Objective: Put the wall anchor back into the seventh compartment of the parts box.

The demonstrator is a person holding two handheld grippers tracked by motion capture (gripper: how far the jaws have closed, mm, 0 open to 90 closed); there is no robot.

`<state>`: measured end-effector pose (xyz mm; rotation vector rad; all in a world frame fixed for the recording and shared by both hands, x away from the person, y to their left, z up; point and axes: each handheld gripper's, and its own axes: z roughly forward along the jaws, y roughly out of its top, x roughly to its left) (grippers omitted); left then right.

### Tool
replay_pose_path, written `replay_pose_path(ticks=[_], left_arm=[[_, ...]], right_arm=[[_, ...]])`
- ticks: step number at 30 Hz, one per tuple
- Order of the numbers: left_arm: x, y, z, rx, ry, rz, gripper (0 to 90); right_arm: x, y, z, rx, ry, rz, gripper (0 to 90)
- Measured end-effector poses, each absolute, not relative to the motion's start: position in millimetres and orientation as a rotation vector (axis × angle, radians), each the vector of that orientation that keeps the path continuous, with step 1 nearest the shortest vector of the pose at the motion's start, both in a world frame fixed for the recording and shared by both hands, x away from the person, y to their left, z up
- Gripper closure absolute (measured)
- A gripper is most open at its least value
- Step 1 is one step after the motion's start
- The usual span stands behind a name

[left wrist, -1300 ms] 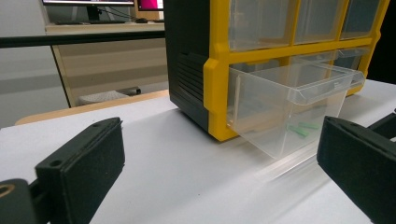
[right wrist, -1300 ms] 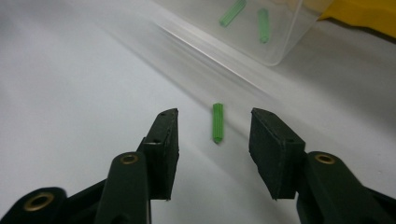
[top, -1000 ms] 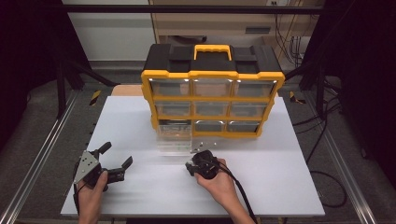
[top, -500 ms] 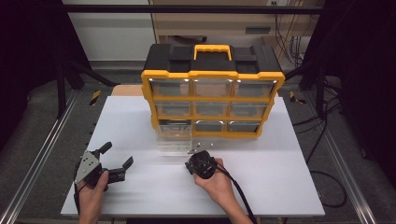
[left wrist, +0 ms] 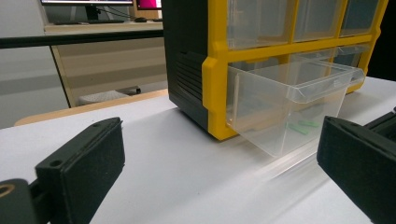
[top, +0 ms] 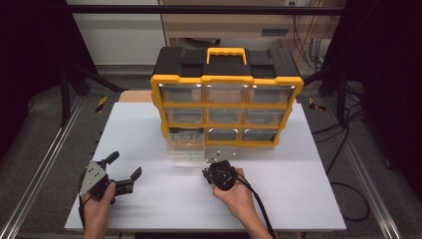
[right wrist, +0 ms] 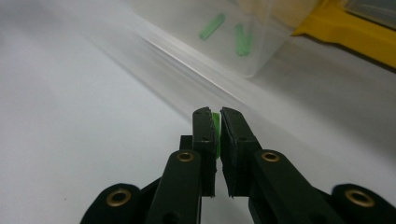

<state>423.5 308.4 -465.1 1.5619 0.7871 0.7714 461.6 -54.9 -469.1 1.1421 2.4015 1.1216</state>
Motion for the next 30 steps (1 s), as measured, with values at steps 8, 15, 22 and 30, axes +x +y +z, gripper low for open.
replay_pose_path(ticks=[8,15,22,30], left_arm=[[423.3,307.6,-465.3,1.566,0.787,0.772,0.9],[423.0,307.8,-465.2,1.565,0.788,0.772,0.9],[423.0,307.7,-465.2,1.565,0.787,0.772,0.9],[423.0,308.2,-465.2,1.564,0.788,0.772,0.9]], right_arm=[[457.3,-76.5,-448.0,1.141,2.304,1.213,84.9],[456.3,-85.2,-427.1,1.121,2.233,1.276,84.9],[459.4,-88.5,-408.2,1.098,2.183,1.311,84.9],[462.6,-88.3,-393.3,1.078,2.164,1.332,84.9]])
